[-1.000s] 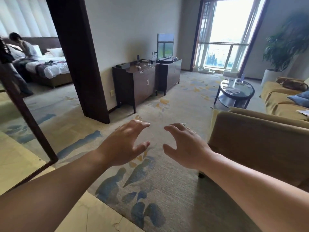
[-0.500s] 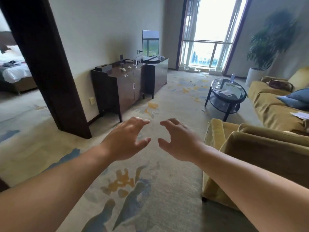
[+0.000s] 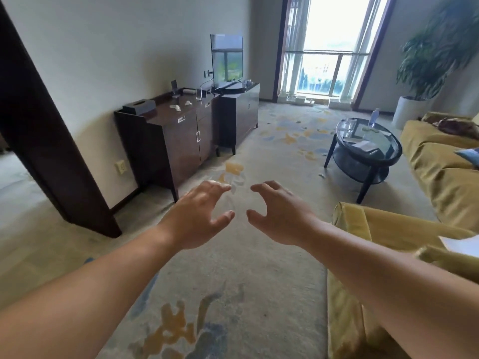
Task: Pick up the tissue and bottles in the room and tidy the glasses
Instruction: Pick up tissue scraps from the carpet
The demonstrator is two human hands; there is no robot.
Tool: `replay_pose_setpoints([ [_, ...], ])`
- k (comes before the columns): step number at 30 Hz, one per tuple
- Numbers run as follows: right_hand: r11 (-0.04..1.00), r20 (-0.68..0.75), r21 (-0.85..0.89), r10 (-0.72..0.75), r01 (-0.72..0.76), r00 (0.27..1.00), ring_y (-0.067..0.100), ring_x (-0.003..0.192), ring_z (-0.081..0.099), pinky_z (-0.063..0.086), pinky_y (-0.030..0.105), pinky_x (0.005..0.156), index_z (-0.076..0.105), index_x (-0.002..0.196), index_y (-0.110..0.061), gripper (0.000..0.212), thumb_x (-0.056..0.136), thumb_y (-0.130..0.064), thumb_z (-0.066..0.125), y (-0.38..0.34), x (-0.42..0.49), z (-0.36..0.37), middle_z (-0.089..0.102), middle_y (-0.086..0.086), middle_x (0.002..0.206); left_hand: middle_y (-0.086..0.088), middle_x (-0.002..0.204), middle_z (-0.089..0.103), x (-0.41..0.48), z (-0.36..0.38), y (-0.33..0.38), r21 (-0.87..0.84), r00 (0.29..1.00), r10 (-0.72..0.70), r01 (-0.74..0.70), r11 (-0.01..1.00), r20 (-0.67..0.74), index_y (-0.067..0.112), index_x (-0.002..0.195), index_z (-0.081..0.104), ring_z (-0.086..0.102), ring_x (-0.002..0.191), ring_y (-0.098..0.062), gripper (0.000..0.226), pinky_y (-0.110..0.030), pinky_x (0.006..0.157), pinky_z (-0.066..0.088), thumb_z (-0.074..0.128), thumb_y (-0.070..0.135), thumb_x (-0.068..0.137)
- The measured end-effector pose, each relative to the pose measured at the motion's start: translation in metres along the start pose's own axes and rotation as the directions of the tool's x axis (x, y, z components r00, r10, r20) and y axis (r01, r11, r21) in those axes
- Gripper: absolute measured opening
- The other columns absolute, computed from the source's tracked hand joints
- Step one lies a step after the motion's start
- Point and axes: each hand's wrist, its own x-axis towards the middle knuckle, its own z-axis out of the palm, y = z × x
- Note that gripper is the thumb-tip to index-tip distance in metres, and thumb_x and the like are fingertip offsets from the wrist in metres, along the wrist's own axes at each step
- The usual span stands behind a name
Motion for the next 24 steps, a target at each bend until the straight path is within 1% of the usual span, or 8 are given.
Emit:
replay_pose_setpoints([
  [6, 1.0, 0.042, 0.0, -0.019, 0.019, 0.999, 0.016, 0.13, 0.043, 0.04, 0.029, 0.096, 0.036, 0.143, -0.025, 0.062, 0.088, -0.049, 0.052, 0.041, 0.113, 0.02, 0.039, -0.005, 0.146, 0.01, 0.149, 0.033, 0.096, 0.015, -0.056, -0.018, 0.999, -0.041, 0.042, 0.999, 0.025, 0.034, 0.143, 0.029, 0.032, 0.136, -0.011, 0.063, -0.045, 0.108, 0.036, 0.042, 0.058, 0.086],
  [9, 1.0, 0.041, -0.002, -0.018, 0.018, 0.999, 0.016, 0.128, 0.044, 0.04, 0.028, 0.094, 0.037, 0.143, -0.024, 0.062, 0.088, -0.049, 0.052, 0.059, 0.172, 0.035, 0.041, -0.005, 0.145, 0.009, 0.148, 0.033, 0.148, 0.023, -0.091, -0.025, 0.998, -0.044, 0.045, 0.999, 0.036, 0.032, 0.143, 0.03, 0.034, 0.135, -0.012, 0.061, -0.042, 0.108, 0.035, 0.045, 0.055, 0.089],
  [12, 1.0, 0.026, -0.014, 0.008, -0.007, 1.0, 0.016, 0.127, 0.046, 0.041, 0.029, 0.094, 0.038, 0.142, -0.026, 0.061, 0.087, -0.049, 0.052, 0.075, 0.228, 0.049, 0.042, -0.005, 0.144, 0.008, 0.147, 0.036, 0.205, 0.033, -0.126, -0.037, 1.0, -0.009, 0.01, 0.999, 0.03, 0.03, 0.143, 0.033, 0.035, 0.134, -0.012, 0.061, -0.038, 0.109, 0.034, 0.049, 0.051, 0.089],
  [16, 0.997, 0.031, -0.036, 0.066, -0.064, 0.997, 0.016, 0.129, 0.043, 0.039, 0.027, 0.095, 0.037, 0.142, -0.027, 0.061, 0.088, -0.05, 0.052, 0.096, 0.3, 0.05, 0.04, -0.006, 0.145, 0.009, 0.145, 0.037, 0.288, 0.036, -0.16, -0.053, 0.997, 0.059, -0.056, 0.997, 0.047, 0.032, 0.142, 0.033, 0.04, 0.13, -0.013, 0.061, -0.04, 0.106, 0.038, 0.049, 0.054, 0.088],
  [18, 0.995, 0.008, -0.055, 0.079, -0.078, 0.997, 0.016, 0.13, 0.043, 0.037, 0.027, 0.095, 0.036, 0.143, -0.026, 0.062, 0.088, -0.05, 0.052, 0.108, 0.336, 0.046, 0.04, -0.005, 0.146, 0.009, 0.144, 0.038, 0.331, 0.035, -0.173, -0.048, 0.993, 0.11, -0.107, 0.993, 0.048, 0.032, 0.142, 0.033, 0.041, 0.129, -0.013, 0.061, -0.039, 0.105, 0.038, 0.049, 0.054, 0.088],
  [21, 0.99, -0.012, -0.043, 0.134, -0.134, 0.991, 0.017, 0.13, 0.043, 0.038, 0.03, 0.098, 0.036, 0.143, -0.026, 0.063, 0.087, -0.051, 0.052, 0.133, 0.379, 0.044, 0.04, -0.005, 0.146, 0.007, 0.143, 0.039, 0.389, 0.04, -0.185, -0.077, 0.989, 0.14, -0.136, 0.988, 0.048, 0.03, 0.142, 0.035, 0.041, 0.129, -0.015, 0.06, -0.041, 0.104, 0.039, 0.05, 0.053, 0.088],
  [24, 0.984, -0.036, -0.064, 0.165, -0.167, 0.986, 0.018, 0.13, 0.044, 0.039, 0.033, 0.099, 0.037, 0.142, -0.027, 0.064, 0.085, -0.053, 0.051, 0.165, 0.418, 0.043, 0.041, -0.004, 0.145, 0.005, 0.144, 0.039, 0.444, 0.053, -0.193, -0.07, 0.982, 0.18, -0.175, 0.982, 0.065, 0.029, 0.142, 0.034, 0.041, 0.13, -0.016, 0.061, -0.042, 0.106, 0.038, 0.049, 0.053, 0.089],
])
